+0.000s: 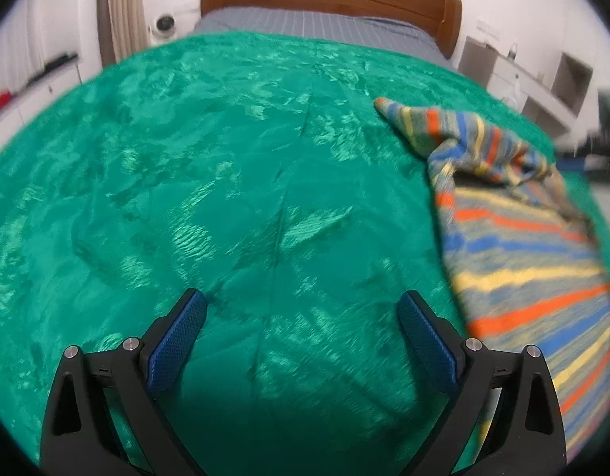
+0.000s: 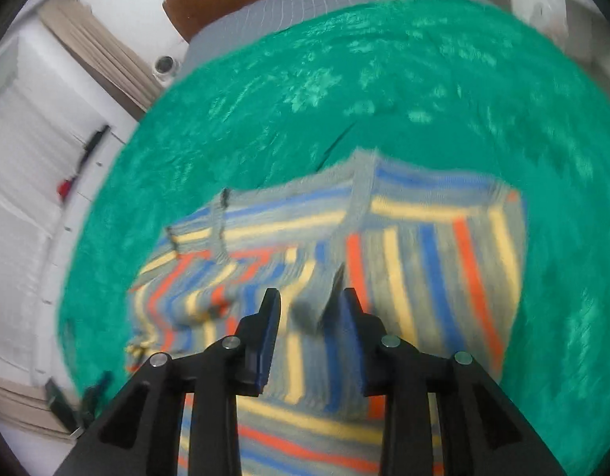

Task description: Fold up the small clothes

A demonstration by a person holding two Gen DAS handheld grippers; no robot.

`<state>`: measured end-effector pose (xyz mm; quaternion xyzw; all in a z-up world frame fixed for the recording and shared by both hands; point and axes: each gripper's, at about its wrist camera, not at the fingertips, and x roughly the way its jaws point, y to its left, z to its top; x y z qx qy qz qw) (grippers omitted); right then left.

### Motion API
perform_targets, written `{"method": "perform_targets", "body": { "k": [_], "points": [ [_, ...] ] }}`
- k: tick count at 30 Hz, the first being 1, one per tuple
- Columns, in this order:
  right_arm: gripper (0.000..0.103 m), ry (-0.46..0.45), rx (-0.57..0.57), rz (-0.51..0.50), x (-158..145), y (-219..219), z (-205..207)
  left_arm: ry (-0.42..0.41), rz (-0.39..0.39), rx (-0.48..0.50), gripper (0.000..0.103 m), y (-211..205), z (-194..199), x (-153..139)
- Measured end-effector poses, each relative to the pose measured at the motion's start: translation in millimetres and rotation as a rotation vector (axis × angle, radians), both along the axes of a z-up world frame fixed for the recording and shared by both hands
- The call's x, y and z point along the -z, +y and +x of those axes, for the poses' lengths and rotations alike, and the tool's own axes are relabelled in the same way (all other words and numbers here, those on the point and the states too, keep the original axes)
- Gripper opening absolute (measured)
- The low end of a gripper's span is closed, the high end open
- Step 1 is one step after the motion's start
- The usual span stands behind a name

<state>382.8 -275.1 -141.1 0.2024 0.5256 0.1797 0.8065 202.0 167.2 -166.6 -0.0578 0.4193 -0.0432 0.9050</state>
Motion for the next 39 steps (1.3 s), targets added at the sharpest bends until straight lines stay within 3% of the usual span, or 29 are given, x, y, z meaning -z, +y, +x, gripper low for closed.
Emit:
{"method": "perform_targets", "body": {
  "k": [4, 6, 7, 9, 11, 12, 13, 17, 20, 22, 26, 27, 28, 29, 30, 32, 34, 36, 39],
  "points": [
    [0.032, 0.058, -0.042, 0.074, 21, 15, -17, 0.010, -0.151, 0.003, 0.097, 10, 25, -25],
    [0.032, 0.087, -0.013, 0.136, 35, 18, -20, 0.003, -0.164, 0.008, 0.097, 7, 34, -33],
    [0.032, 0.080, 0.036, 0.206, 39, 17, -19, 0.002, -0.154, 0.017, 0.097, 3, 38, -36],
    [0.032, 0.049, 0.100, 0.252, 40, 17, -13, 0.002, -0.127, 0.037, 0.097, -7, 40, -36],
    [0.025, 0.040, 0.148, 0.226, 43, 26, -3, 0.011, -0.099, 0.065, 0.097, -19, 40, -33],
    [0.010, 0.050, 0.158, 0.179, 45, 32, 2, 0.018, -0.090, 0.075, 0.097, -22, 40, -32],
    [0.005, 0.055, 0.159, 0.146, 44, 36, 5, 0.024, -0.079, 0.086, 0.097, -25, 42, -32],
    [0.005, -0.003, 0.099, 0.018, 7, 37, -21, 0.007, -0.111, 0.082, 0.097, -13, 60, -43],
    [0.005, -0.008, 0.046, -0.080, -3, 39, -39, 0.050, -0.207, 0.079, 0.097, -9, 111, -47],
    [0.005, 0.006, 0.022, -0.139, 3, 45, -41, 0.131, -0.243, 0.117, 0.088, -23, 157, -43],
    [0.005, -0.021, 0.015, -0.180, 10, 52, -43, 0.293, -0.224, 0.194, 0.081, -66, 220, -29],
    [0.005, -0.034, 0.011, -0.188, 9, 54, -45, 0.324, -0.189, 0.206, 0.073, -80, 231, -24],
    [0.005, -0.048, 0.006, -0.198, 8, 56, -45, 0.326, -0.162, 0.213, 0.062, -88, 235, -22],
    [0.005, -0.059, 0.000, -0.205, 6, 57, -46, 0.319, -0.127, 0.232, 0.011, -100, 238, -21],
    [0.005, -0.064, -0.002, -0.212, 6, 57, -45, 0.315, -0.094, 0.235, 0.004, -106, 238, -21],
    [0.006, -0.062, -0.006, -0.217, 6, 52, -47, 0.239, -0.039, 0.174, 0.004, -105, 238, -28],
    [0.011, -0.021, -0.024, -0.227, 6, 44, -54, 0.228, -0.091, 0.125, 0.004, -93, 237, -26],
    [0.022, -0.022, -0.019, -0.217, -1, 29, -61, 0.214, -0.124, 0.124, 0.004, -89, 233, -24],
    [0.030, -0.065, 0.031, -0.152, -17, 2, -53, 0.192, -0.091, 0.154, 0.004, -96, 228, -24]
  ]
}}
